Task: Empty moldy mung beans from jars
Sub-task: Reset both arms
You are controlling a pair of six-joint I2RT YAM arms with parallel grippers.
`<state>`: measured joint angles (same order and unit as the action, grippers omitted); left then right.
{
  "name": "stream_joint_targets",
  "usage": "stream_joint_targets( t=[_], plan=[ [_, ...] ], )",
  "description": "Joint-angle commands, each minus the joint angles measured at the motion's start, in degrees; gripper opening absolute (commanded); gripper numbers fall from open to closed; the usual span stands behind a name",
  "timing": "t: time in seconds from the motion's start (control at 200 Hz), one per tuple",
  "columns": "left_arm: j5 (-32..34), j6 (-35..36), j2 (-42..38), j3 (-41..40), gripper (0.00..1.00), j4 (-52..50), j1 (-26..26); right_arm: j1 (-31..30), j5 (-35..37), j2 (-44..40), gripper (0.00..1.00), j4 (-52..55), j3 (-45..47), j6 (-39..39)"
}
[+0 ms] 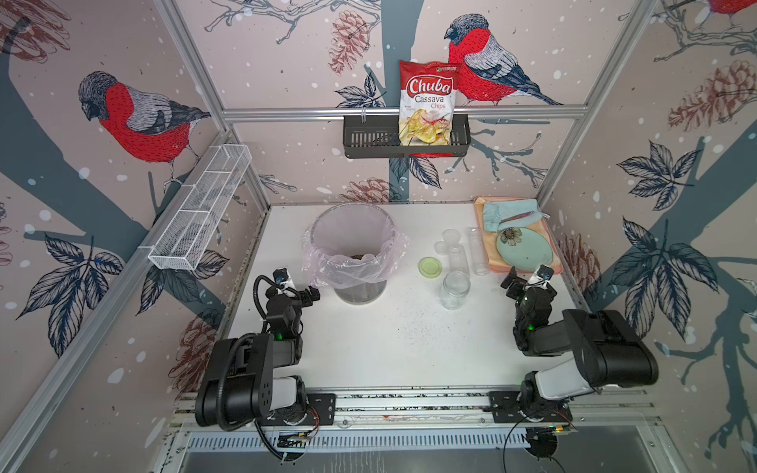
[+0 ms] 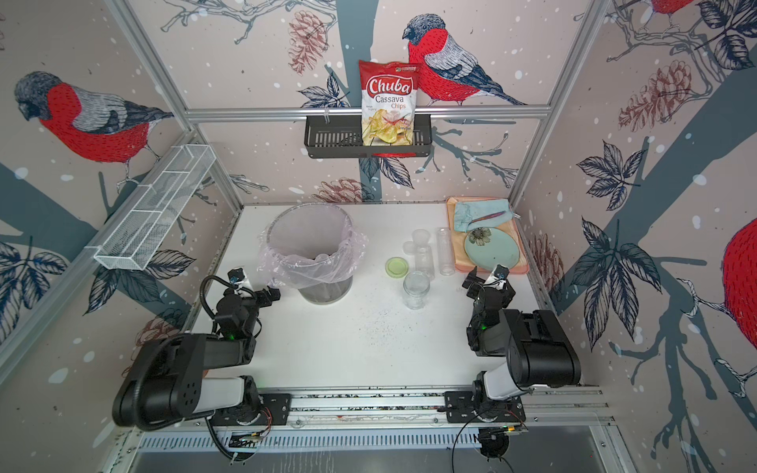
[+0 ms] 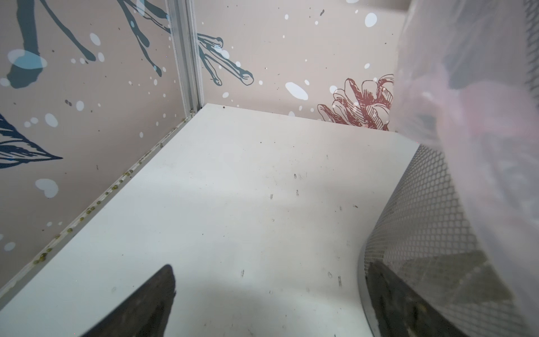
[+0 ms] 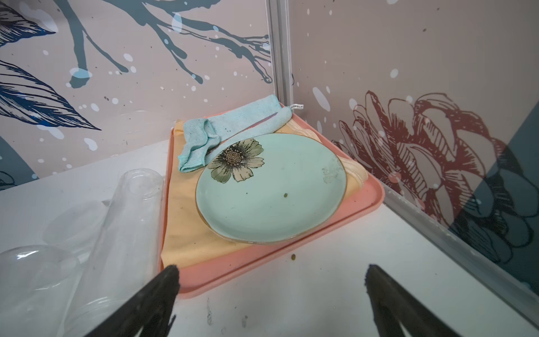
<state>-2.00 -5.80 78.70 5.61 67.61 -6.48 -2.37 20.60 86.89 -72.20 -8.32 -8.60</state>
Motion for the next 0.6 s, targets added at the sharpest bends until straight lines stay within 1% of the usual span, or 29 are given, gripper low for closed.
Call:
stream_joint_targets(
  t=[0.0,0.05,0.08,0.115,0.17,0.2,0.24,0.295,0.325,0.595],
  plan=[
    [-1.58,1.16,5.92,-0.03,0.99,15.41,1.61,-0.82,0.78,-1.24,1.00,3.79,-4.78,1.31],
    [-2.38,2.76,9.09,1.07,0.99,17.36,2.08,-0.48,0.07,0.54,1.00,-3.19,-2.89,2.28],
    [-3.33,3.23,9.84,2.14,0.99,16.45,2.06,-0.76,0.68,1.19,1.00,-4.78,-2.60,2.53],
    [-4.28,3.80,9.55,3.68,0.99,12.79,2.24,-0.79,0.87,0.80,1.00,-3.56,-2.86,2.42],
    [-3.97,3.62,7.81,6.48,0.99,4.59,2.43,-0.79,1.00,-1.01,1.00,2.71,-4.43,1.36],
    [-2.65,3.21,7.57,7.87,0.99,1.78,2.62,-0.71,0.75,-0.80,1.00,0.73,-3.94,1.62],
    [-0.71,3.94,8.38,8.16,0.99,2.78,3.61,-1.05,1.49,-0.19,1.00,-1.14,-3.47,2.08],
    [0.56,4.12,8.03,8.94,0.99,0.28,4.10,-1.14,1.52,-0.91,1.00,1.60,-4.04,1.83],
    [0.97,4.22,8.01,9.09,0.99,0.27,4.32,-1.11,1.18,-0.82,1.00,0.87,-3.97,1.93],
    [1.49,4.47,8.05,9.09,0.99,0.33,4.61,-1.14,1.37,-0.56,1.00,1.21,-4.16,2.00]
  ],
)
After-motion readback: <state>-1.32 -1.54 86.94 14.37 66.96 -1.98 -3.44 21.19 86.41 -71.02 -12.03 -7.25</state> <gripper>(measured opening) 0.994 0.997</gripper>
